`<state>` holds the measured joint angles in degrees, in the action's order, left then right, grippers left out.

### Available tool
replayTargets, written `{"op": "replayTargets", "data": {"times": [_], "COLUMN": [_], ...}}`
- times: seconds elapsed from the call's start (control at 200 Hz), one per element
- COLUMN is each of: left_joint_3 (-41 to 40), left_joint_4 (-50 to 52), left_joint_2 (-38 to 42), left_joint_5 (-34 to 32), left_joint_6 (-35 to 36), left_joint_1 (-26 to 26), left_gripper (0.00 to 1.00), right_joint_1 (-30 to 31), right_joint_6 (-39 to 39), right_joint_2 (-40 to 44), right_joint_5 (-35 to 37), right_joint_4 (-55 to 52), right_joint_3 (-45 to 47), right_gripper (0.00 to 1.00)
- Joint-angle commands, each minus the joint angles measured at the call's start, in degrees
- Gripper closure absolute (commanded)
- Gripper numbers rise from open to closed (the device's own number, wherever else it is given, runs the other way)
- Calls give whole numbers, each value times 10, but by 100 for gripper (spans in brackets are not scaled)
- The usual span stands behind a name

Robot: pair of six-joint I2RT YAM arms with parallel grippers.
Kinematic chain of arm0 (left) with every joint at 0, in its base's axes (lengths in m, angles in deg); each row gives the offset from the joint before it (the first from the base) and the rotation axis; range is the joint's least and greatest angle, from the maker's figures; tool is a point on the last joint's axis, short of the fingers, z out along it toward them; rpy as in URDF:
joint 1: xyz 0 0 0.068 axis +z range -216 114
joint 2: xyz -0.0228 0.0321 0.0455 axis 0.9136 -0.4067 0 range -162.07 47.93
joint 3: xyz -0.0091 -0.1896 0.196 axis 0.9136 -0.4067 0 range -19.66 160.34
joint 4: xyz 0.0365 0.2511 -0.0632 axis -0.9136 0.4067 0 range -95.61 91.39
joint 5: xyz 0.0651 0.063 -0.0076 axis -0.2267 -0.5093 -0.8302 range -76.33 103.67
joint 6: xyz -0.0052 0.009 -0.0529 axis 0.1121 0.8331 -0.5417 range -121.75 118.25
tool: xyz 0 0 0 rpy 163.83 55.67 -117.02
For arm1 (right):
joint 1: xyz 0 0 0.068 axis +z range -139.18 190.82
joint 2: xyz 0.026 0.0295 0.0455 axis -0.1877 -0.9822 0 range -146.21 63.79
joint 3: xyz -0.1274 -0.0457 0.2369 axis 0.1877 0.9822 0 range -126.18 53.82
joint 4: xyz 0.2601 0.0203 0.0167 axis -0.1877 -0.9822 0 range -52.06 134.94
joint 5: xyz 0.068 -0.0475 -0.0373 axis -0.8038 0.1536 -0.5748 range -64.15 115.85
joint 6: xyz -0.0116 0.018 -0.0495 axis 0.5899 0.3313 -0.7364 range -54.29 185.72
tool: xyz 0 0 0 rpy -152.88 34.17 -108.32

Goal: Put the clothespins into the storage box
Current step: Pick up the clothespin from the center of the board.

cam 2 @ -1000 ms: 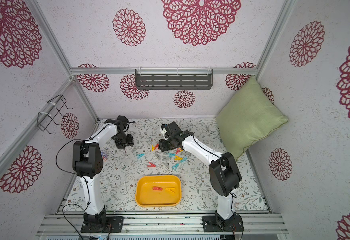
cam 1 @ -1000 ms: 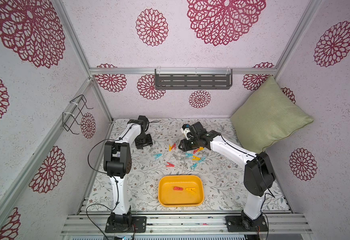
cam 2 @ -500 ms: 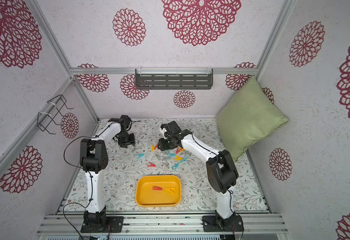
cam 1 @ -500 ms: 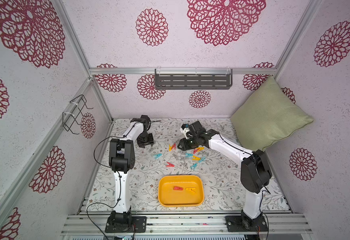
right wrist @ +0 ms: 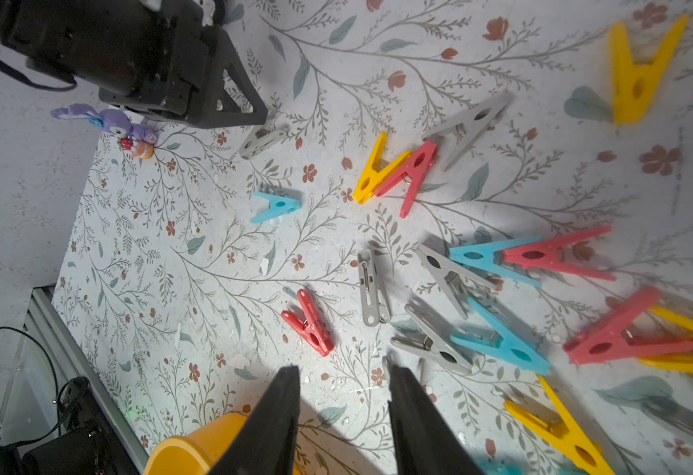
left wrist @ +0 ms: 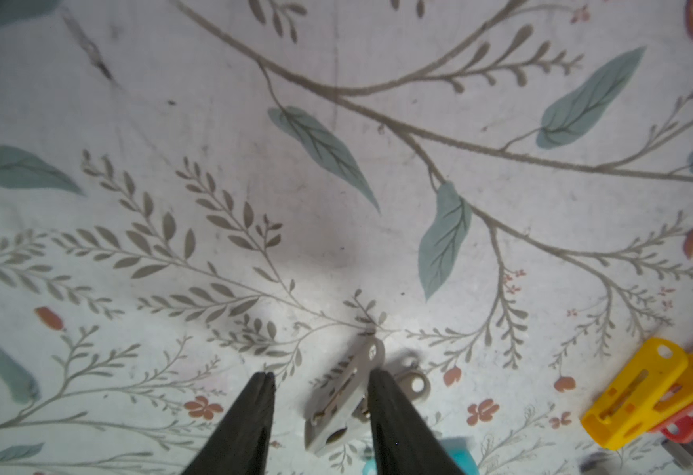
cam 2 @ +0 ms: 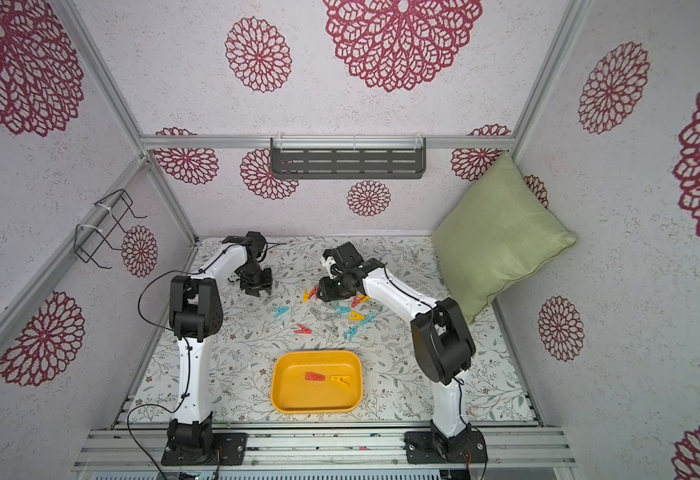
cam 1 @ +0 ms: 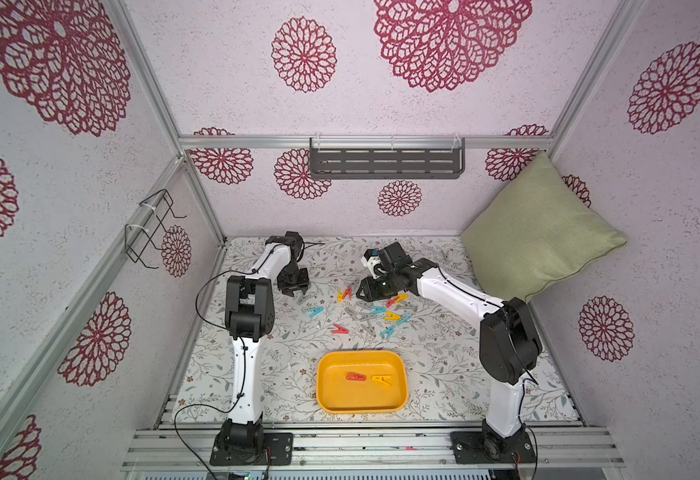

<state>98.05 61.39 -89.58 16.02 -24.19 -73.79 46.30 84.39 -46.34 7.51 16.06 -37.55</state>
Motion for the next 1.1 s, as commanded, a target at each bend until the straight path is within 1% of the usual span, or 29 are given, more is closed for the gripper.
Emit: {"op": "replayTargets", "data": {"times": [0.0, 0.085, 0.21, 0.34, 0.37, 0.465, 0.595, 0.811, 0.866, 0.976, 1.096], "left_joint_3": [7, 6, 2, 0, 1, 0, -17, -34, -31, -17, -29], "left_joint_4": [7, 8, 6, 6, 6, 9, -7, -28, -27, -12, -13], "left_joint_2": [-15, -19, -21, -25, -26, -26, -10, 9, 4, -12, -14], "left_joint_5": [6, 6, 10, 12, 10, -7, -21, -24, -23, -16, -9], "left_joint_6": [7, 5, 0, -1, -2, -6, -11, -17, -16, -12, -11], "left_joint_1": [-9, -11, -13, -14, -15, -18, -22, -26, -27, -27, -28], "left_gripper": [58, 60, 68, 71, 69, 60, 53, 51, 53, 62, 72], "right_joint_1": [-6, -6, -6, -6, -8, -8, -9, -9, -9, -9, -9], "right_joint_6": [3, 4, 2, 2, 2, 3, 3, 6, 6, 6, 6], "right_joint_2": [4, 4, 8, 17, 20, 27, 37, 54, 57, 60, 62], "right_joint_5": [-14, -16, -17, -18, -18, -18, -20, -21, -21, -20, -18], "right_joint_4": [-4, -2, -3, 0, 2, 5, 9, 17, 19, 18, 18], "right_joint_3": [-7, -2, 4, 17, 21, 33, 51, 80, 84, 87, 87], "right_gripper": [57, 56, 56, 56, 56, 56, 56, 56, 56, 56, 56]}}
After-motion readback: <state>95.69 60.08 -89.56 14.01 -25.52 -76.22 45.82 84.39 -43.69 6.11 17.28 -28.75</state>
